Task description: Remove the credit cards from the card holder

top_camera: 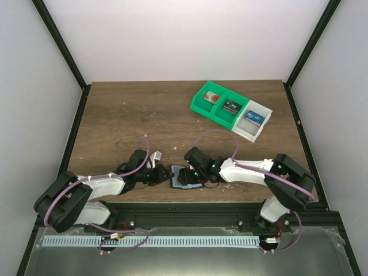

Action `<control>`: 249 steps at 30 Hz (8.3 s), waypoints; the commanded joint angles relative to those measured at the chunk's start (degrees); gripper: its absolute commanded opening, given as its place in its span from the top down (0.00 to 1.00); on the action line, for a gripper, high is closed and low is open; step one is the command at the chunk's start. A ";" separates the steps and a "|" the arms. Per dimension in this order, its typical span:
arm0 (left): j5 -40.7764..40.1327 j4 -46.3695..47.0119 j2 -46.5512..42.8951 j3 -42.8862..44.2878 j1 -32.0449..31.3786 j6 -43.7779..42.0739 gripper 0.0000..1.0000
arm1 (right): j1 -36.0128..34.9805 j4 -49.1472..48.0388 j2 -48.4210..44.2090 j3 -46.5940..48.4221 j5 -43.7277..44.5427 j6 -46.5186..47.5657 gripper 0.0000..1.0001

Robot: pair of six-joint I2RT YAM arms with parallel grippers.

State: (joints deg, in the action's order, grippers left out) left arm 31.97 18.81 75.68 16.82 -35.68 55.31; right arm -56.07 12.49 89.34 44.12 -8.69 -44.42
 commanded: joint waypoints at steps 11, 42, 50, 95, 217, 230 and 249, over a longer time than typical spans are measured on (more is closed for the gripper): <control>-0.05 1.58 -0.28 0.08 -0.44 -0.34 1.00 | -0.36 -5.27 -2.22 -2.16 -3.88 -0.89 0.44; -13.61 -21.66 -7.43 10.93 -0.10 -7.31 0.48 | -0.26 -13.89 1.53 -8.56 -3.39 -2.27 0.97; -4.54 -6.57 -5.83 4.61 -0.22 -2.42 0.44 | -0.18 -14.17 1.54 -8.74 -3.62 -2.58 0.97; 3.33 9.21 3.51 2.45 -1.99 4.23 0.46 | -0.18 -9.26 -6.34 -9.04 2.22 -4.52 0.82; 0.73 14.85 19.70 4.76 -6.18 0.70 0.96 | 1.32 -6.76 -11.03 -13.60 9.91 -5.74 0.86; 1.86 17.37 20.00 5.15 -6.17 1.47 0.93 | 1.41 -8.67 -8.39 -14.60 7.81 -5.55 0.87; 1.45 19.94 17.39 2.43 -6.06 4.37 1.00 | 1.55 -10.08 -9.41 -17.67 6.67 -6.85 0.87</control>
State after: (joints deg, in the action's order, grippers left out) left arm 33.10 36.62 92.60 20.08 -41.76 58.59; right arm -54.85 0.71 79.55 28.34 -1.78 -50.68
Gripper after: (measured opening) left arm 0.013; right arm 0.132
